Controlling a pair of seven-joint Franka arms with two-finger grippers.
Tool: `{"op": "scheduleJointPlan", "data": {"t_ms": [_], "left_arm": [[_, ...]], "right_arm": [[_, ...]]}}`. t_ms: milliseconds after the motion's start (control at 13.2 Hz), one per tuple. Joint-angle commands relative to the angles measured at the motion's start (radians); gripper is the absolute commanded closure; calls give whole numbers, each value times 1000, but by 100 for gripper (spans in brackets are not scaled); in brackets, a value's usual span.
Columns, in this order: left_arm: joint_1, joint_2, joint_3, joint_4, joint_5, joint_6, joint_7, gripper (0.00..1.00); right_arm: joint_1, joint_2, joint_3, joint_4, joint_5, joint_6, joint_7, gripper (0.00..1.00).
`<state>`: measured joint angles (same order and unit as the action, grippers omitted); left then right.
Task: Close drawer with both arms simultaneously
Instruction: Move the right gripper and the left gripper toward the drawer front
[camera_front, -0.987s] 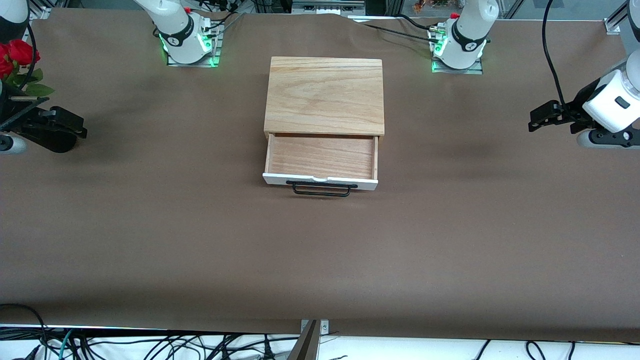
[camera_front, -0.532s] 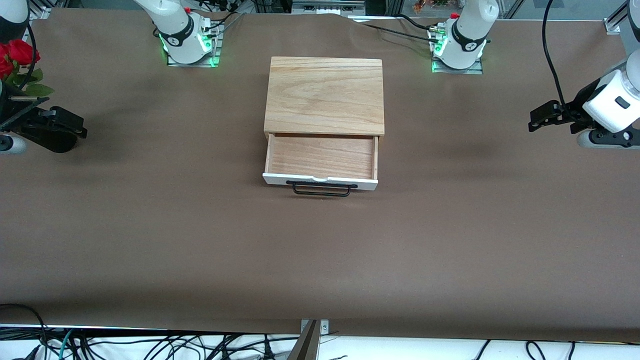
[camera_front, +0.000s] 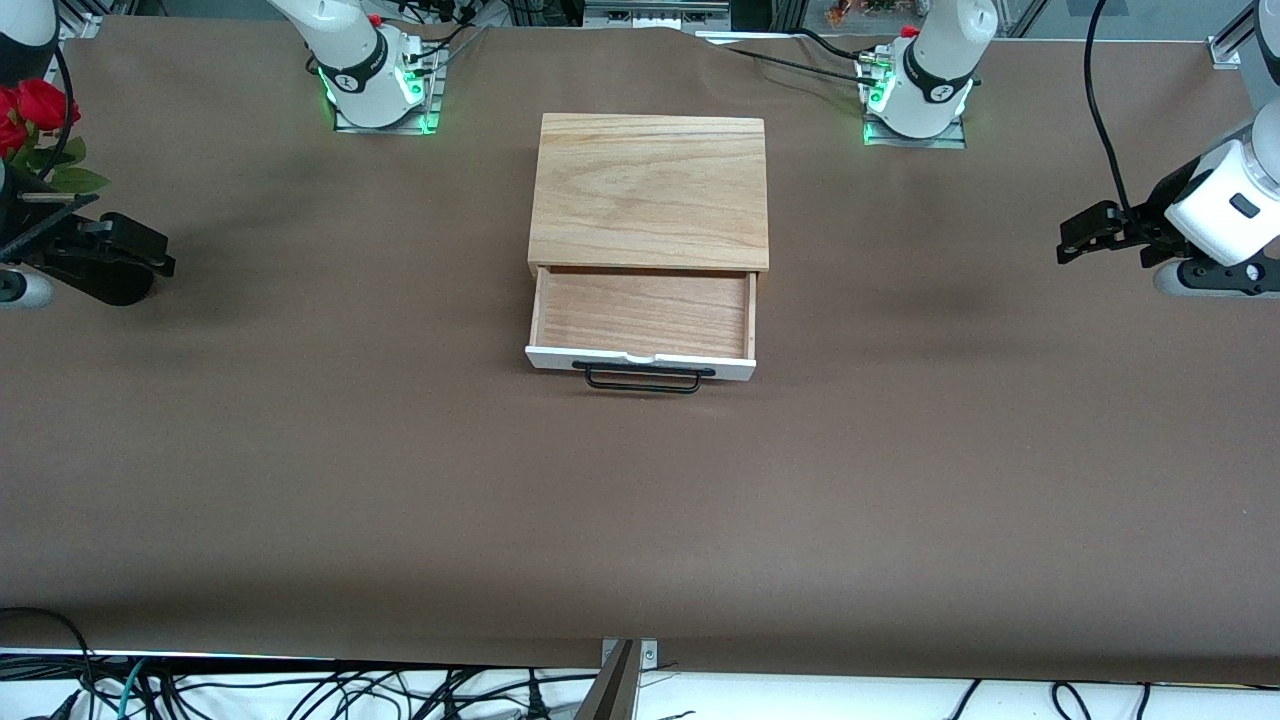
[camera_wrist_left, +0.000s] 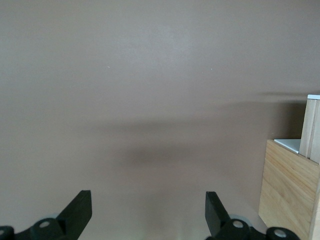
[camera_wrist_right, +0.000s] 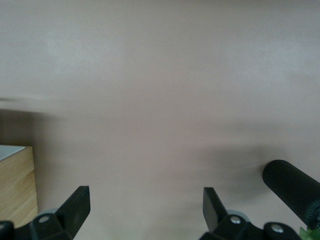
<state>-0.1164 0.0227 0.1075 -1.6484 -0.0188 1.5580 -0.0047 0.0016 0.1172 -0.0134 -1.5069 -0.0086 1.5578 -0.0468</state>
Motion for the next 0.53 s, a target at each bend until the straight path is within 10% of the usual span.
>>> {"op": "scheduleJointPlan", "data": {"t_ms": [0,456], "left_arm": [[-3,16,9,33,-20,-21,-4,0],[0,66,-5,72,-183,80,5,0]], "right_arm": [[0,32,6,24,56,34,-1,0],[41,130,15,22,120,105,-2,0]]}}
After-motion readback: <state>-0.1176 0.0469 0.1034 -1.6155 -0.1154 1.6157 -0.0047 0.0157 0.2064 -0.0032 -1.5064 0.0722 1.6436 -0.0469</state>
